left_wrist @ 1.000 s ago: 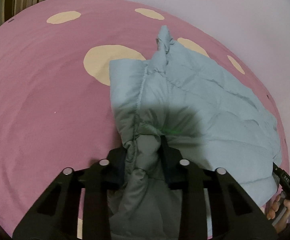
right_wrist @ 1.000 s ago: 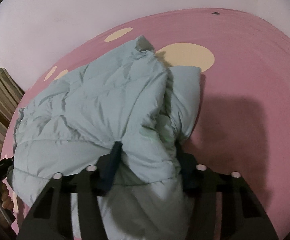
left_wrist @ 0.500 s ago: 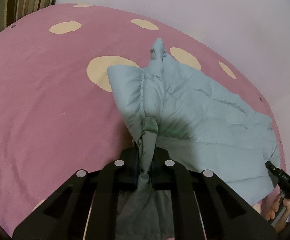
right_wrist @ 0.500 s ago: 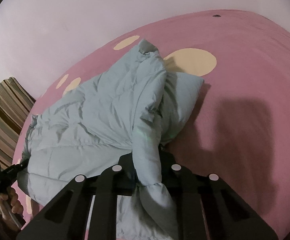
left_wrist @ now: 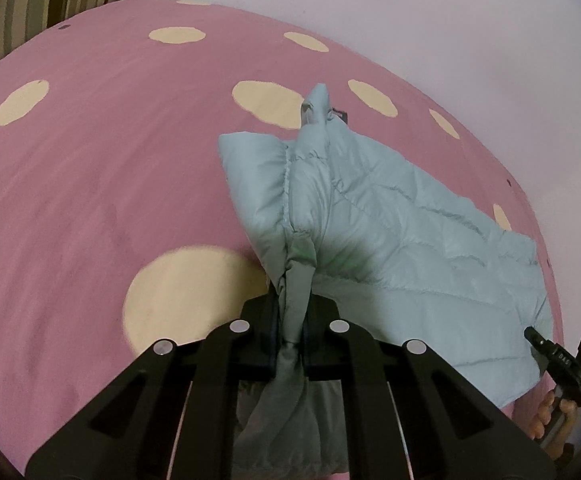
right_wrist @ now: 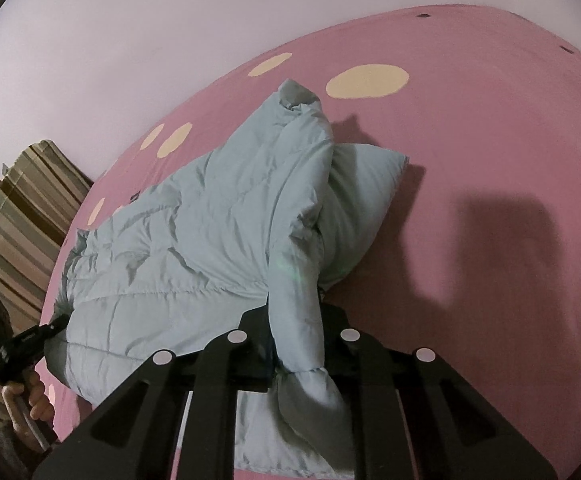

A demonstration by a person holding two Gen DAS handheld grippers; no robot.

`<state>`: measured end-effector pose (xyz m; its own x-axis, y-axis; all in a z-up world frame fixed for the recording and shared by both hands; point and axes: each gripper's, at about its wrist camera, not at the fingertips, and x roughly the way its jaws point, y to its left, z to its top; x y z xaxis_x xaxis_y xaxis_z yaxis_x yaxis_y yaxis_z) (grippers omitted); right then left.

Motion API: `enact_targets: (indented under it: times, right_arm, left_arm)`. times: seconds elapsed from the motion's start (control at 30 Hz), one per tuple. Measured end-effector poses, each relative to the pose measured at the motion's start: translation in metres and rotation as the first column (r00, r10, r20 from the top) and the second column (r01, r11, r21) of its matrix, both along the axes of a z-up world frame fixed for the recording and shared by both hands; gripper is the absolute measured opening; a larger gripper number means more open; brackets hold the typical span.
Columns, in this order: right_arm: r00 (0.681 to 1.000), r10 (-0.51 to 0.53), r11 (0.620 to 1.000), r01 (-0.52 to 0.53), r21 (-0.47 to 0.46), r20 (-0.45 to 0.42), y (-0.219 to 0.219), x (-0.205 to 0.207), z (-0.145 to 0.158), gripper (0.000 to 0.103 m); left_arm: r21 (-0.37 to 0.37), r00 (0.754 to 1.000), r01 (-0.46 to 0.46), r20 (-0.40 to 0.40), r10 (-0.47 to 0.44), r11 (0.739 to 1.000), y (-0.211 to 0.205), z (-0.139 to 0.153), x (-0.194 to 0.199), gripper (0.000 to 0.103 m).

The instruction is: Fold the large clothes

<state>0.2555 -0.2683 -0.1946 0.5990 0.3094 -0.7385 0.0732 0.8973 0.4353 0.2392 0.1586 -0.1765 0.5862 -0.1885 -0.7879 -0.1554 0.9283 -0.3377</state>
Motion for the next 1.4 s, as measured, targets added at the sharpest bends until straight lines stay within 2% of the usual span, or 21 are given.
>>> enact_targets:
  times: [0.27, 0.57, 1.03, 1.2, 1.4]
  right_arm:
    - [1.000, 0.004, 1.000, -0.003, 0.019, -0.007, 0.006, -0.038, -0.003, 0.013]
    - [0.999, 0.035, 0.999, -0.034, 0.025, -0.017, 0.023, -0.063, -0.005, 0.013]
    - [0.998, 0.053, 0.998, -0.053, 0.028, -0.024, 0.030, -0.065, -0.009, 0.013]
    - [0.999, 0.046, 0.999, -0.046, 0.012, -0.021, 0.030, -0.061, -0.007, 0.018]
    - [1.000, 0.018, 1.000, -0.019, -0.014, -0.020, 0.029, -0.066, -0.007, 0.032]
  left_arm:
    - [-0.007, 1.000, -0.009, -0.012, 0.009, 1.000, 0.008, -0.003, -0.046, 0.008]
    - [0.009, 0.999, -0.031, -0.018, 0.031, 0.999, 0.019, -0.002, -0.058, 0.008]
    - [0.015, 0.999, -0.030, -0.025, 0.030, 0.999, 0.022, -0.005, -0.067, 0.009]
    - [0.013, 0.999, -0.024, -0.035, 0.024, 1.000, 0.022, -0.009, -0.065, 0.012]
    - [-0.006, 0.998, -0.050, -0.038, 0.049, 0.999, 0.026, -0.010, -0.069, 0.018]
